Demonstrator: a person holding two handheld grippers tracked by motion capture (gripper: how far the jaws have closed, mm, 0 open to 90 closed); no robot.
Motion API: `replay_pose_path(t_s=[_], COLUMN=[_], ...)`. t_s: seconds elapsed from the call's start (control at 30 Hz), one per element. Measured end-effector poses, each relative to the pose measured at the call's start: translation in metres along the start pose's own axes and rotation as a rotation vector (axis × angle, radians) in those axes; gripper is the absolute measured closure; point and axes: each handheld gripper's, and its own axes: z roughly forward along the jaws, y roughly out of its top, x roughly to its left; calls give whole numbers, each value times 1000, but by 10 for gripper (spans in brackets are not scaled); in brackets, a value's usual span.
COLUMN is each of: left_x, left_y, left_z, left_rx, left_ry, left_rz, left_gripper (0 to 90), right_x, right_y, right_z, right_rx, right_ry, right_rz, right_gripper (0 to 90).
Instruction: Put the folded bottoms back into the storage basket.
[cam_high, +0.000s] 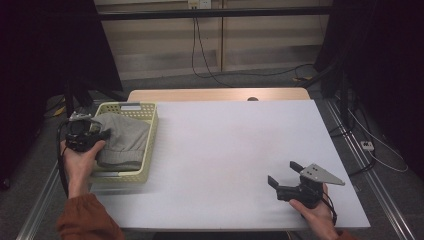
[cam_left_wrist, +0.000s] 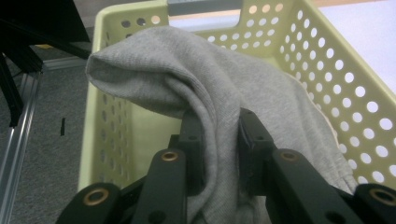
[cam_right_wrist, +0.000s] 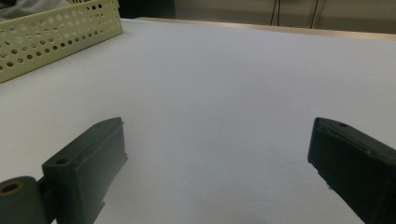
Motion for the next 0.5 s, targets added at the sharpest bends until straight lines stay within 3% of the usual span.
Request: replay_pose_path(t_s=[0.4,0.5], left_x=[-1,-1], left_y=[1,0], left_z=[14,15], left_rx=[27,32], left_ry=[-32,-20], left_rz=[-12,-15], left_gripper=[746,745], right_x=[1,1], right_y=[0,0], right_z=[0,0], right_rx=[-2,-1], right_ry=[1,1], right_rz=[5,6], right_gripper=[41,40])
